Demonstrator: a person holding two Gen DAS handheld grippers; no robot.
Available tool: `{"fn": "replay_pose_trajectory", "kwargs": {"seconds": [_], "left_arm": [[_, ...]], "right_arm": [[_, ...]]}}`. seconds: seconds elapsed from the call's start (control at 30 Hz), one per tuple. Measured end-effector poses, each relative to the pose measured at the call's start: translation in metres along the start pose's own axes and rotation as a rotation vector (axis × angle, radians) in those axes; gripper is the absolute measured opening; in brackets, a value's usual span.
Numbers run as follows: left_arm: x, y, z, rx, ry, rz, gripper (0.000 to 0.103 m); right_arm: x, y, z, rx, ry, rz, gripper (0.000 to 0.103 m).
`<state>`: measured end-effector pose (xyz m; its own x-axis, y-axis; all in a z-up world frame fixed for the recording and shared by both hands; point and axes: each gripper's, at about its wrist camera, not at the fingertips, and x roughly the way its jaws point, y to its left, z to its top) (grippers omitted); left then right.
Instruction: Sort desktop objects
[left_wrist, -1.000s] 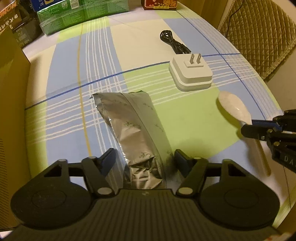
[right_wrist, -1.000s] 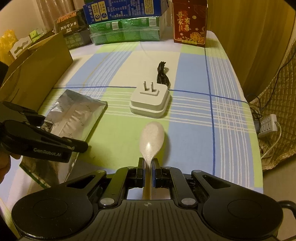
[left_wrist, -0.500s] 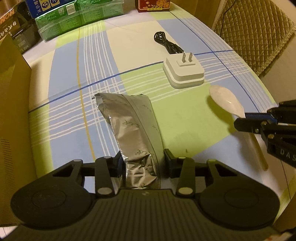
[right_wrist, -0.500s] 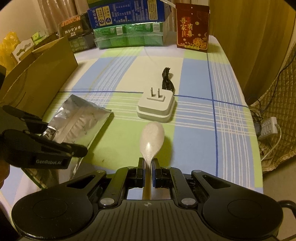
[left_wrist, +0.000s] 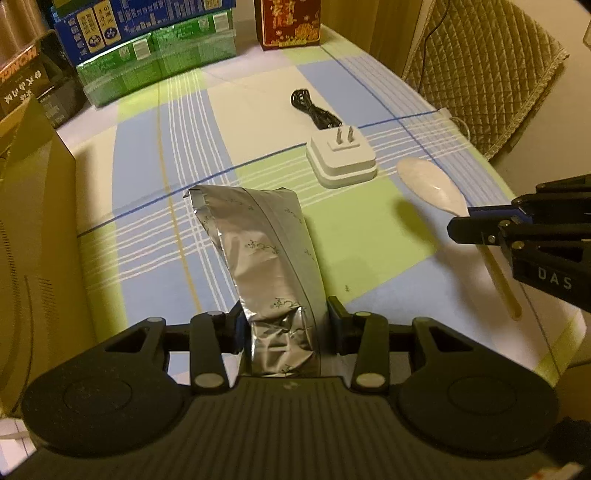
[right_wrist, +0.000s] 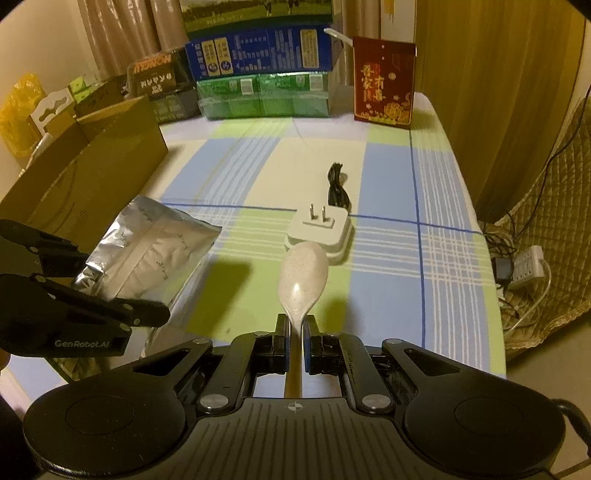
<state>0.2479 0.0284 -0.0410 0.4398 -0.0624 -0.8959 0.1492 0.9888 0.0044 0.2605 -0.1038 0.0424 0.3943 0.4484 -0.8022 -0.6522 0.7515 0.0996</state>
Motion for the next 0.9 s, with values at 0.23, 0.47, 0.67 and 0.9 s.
{"fn": "replay_pose_trajectory", "kwargs": {"seconds": [0.23, 0.47, 0.67, 0.9], "left_arm": [[-0.031, -0.001, -0.001, 0.003, -0.033, 0.003, 0.037], [-0.062, -0.003, -0.004, 0.007, -0.068, 0.013, 0.037], [-0.089, -0.001, -0.01, 0.006, -0.095, 0.022, 0.037], [-0.119, 0.004, -0.022, 0.011, -0.128, 0.037, 0.037]], "right_arm": [[-0.024, 0.012, 0.005, -0.008, -0.03, 0.001, 0.004], [-0.048, 0.032, 0.009, -0.029, -0.064, 0.004, 0.004], [-0.067, 0.049, 0.01, -0.043, -0.091, 0.015, 0.004], [-0.086, 0.071, 0.014, -0.068, -0.124, 0.032, 0.004]]}}
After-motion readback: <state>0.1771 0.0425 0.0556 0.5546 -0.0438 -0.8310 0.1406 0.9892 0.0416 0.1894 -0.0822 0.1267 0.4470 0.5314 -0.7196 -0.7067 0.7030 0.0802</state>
